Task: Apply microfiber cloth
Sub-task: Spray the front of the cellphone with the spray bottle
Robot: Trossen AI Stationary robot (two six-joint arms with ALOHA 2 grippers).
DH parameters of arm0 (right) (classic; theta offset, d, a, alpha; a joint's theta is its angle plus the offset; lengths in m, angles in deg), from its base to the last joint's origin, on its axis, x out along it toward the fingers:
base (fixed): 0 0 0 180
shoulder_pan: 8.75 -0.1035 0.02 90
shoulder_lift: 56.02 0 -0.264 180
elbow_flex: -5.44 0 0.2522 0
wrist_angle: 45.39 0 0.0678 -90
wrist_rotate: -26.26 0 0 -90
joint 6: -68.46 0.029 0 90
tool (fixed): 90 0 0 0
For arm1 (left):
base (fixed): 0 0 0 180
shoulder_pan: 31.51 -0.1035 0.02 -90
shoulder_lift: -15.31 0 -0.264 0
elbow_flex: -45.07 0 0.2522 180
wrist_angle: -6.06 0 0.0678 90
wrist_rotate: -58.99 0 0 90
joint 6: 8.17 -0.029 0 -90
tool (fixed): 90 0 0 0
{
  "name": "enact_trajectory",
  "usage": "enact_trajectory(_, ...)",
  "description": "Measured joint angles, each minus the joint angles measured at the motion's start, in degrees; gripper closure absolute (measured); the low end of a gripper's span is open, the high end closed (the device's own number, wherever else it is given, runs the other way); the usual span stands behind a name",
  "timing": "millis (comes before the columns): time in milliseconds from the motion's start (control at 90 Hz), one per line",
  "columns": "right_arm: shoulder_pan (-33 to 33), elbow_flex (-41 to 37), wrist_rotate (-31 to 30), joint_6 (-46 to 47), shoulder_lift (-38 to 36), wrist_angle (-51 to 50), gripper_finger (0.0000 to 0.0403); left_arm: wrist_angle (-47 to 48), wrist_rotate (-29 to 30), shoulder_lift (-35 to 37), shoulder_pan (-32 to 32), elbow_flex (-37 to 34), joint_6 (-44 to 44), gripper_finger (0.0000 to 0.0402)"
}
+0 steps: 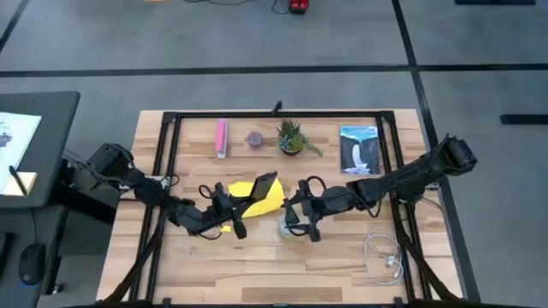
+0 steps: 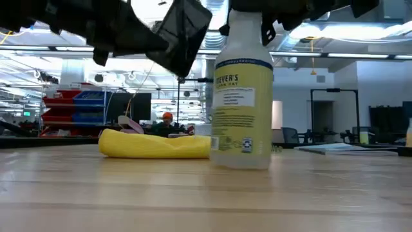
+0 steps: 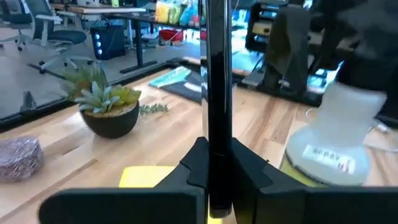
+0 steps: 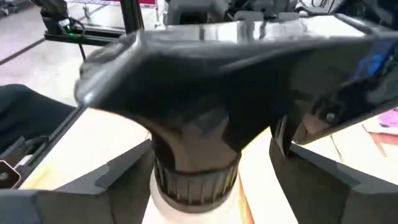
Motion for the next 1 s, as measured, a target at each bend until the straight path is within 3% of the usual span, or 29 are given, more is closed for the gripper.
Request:
enact_trajectory(367, 0.3, 0.0, 0.0, 2.6, 0.0, -1.4, 0.0106, -0.5, 0.6, 0.0, -1.3, -9.8, 14.0, 0.0390)
enact_trajectory(822, 0.3, 1.4, 0.0, 4.6, -0.8, -9.2, 0.0108, -0.1, 0.5, 0.0, -1.3, -10.2, 14.7, 0.0390)
enact_trajectory(1000, 0.1, 1.9, -0.1, 4.7, -0.8, -10.0, 0.0149, 0.0, 0.5, 0.0, -1.3, -10.2, 14.7, 0.0390)
